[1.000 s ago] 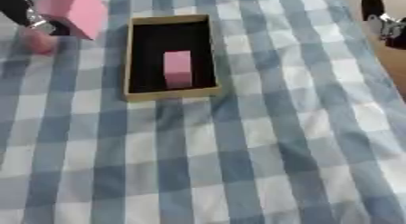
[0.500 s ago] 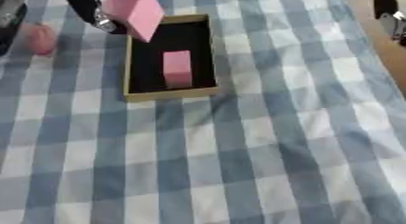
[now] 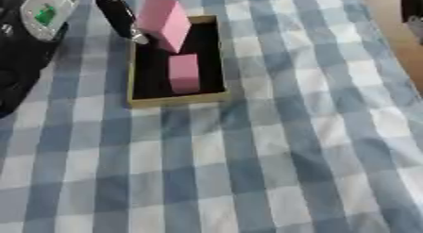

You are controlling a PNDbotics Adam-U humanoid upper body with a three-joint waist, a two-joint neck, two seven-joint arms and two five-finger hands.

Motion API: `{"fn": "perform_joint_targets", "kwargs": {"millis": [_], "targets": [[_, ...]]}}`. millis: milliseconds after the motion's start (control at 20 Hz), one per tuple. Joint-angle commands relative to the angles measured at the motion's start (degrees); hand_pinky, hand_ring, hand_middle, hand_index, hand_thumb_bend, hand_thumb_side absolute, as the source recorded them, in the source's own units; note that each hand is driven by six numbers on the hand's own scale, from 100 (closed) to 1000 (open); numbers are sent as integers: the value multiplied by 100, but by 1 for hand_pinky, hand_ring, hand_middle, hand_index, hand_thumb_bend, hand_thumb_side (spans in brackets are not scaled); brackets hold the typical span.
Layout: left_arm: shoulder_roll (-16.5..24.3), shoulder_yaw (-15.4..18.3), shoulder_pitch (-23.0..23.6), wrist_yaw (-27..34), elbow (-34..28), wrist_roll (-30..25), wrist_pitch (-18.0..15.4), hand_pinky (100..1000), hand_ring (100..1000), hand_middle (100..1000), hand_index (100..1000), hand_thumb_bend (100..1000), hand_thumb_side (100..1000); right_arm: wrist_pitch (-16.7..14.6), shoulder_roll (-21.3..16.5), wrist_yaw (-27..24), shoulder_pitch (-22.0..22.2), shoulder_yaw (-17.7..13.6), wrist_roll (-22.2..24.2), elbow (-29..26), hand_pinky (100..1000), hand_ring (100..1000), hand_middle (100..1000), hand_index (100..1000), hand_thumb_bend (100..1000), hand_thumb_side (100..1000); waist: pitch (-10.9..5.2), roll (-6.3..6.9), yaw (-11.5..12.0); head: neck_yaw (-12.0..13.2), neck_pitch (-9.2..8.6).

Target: Pick up objects on the table and place them in the box.

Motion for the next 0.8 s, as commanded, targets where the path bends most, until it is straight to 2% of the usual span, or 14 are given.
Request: {"fn": "perform_joint_targets", "kwargs": {"millis": [50,450,550,600,700,750,800], "targets": [[41,130,-175,-267,95,169,-44,667,703,546,672,364,179,11,-81,-36,-83,-51,11,-121,902,974,948,683,100,100,-111,-24,-10,21,-65],[-45,130,-165,-428,237,330,-128,669,707,554,683,375,220,10,-47,-57,-80,-60,33,-123,899,973,947,683,100,100,-87,-24,-43,21,-86],[-66,122,-149,-439,270,324,-156,681,726,581,710,375,321,8,-43,-59,-76,-62,38,-121,898,973,947,683,100,100,-85,-21,-47,17,-86],[-72,114,-138,-430,287,300,-187,708,762,641,758,388,381,9,-43,-60,-73,-66,39,-121,898,973,947,683,100,100,-84,-19,-48,15,-86],[-73,102,-124,-437,312,221,-272,802,850,755,835,450,494,11,-41,-61,-65,-72,40,-119,897,972,947,684,100,100,-84,-15,-49,9,-84],[-72,102,-120,-461,316,182,-318,815,862,769,845,481,526,10,-40,-61,-61,-73,44,-119,897,972,947,684,100,100,-85,-13,-49,8,-84],[-69,105,-119,-496,316,154,-357,853,896,797,861,549,556,9,-39,-62,-58,-76,48,-118,896,972,947,684,100,100,-86,-12,-48,5,-83]]}}
